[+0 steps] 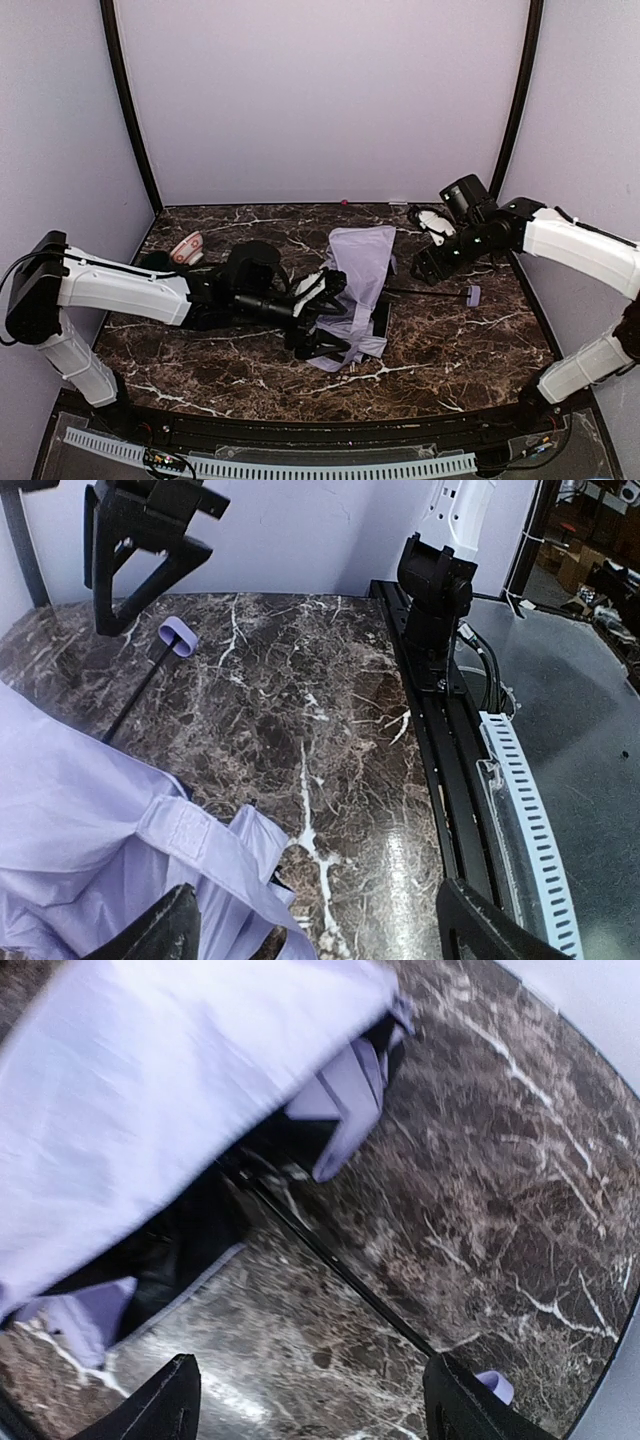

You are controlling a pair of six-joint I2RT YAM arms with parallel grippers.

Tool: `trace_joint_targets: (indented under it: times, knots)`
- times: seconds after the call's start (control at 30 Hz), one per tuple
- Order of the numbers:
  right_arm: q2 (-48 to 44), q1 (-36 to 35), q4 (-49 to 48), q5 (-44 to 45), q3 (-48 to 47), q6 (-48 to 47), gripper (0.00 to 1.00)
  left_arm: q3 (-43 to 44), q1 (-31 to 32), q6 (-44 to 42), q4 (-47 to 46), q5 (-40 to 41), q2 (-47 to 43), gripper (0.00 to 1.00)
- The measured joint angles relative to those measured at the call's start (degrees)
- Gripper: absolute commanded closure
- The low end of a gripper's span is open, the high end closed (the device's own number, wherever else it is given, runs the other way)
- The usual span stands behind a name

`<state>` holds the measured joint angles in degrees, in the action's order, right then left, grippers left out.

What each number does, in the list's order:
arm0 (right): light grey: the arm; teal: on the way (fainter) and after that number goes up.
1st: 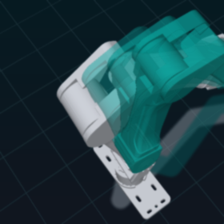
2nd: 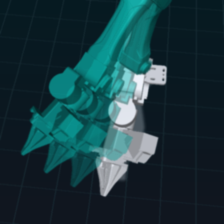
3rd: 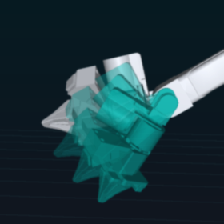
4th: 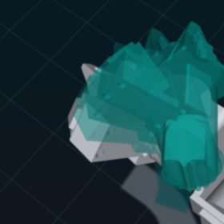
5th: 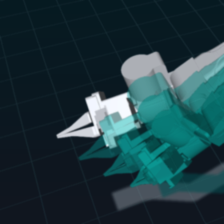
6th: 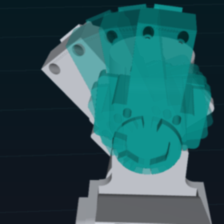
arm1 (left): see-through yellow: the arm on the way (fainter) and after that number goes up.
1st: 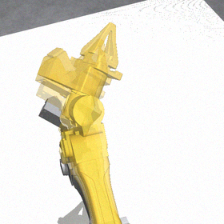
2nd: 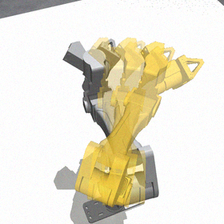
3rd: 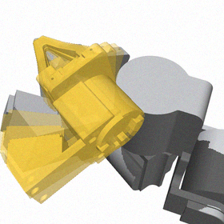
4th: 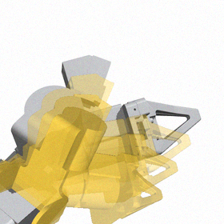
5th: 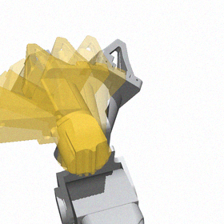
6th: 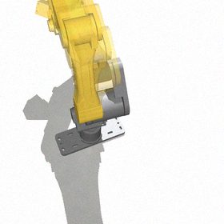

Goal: Put away the umbrella

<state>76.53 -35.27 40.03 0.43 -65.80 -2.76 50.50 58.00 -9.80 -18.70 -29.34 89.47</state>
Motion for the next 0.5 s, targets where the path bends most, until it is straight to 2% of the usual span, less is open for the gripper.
trace_joint_targets:
  times: [0.23,0.5]
  knots:
    - [11.8,6.6,-1.9,3.2,5.6,-8.4,0.22,6.2,0.0,5.9,1.3,-2.6,12.5,0.16]
    - [22.5,6.8,-6.2,4.4,4.9,-14.1,0.25,8.1,0.0,7.0,2.1,-2.4,17.0,0.26]
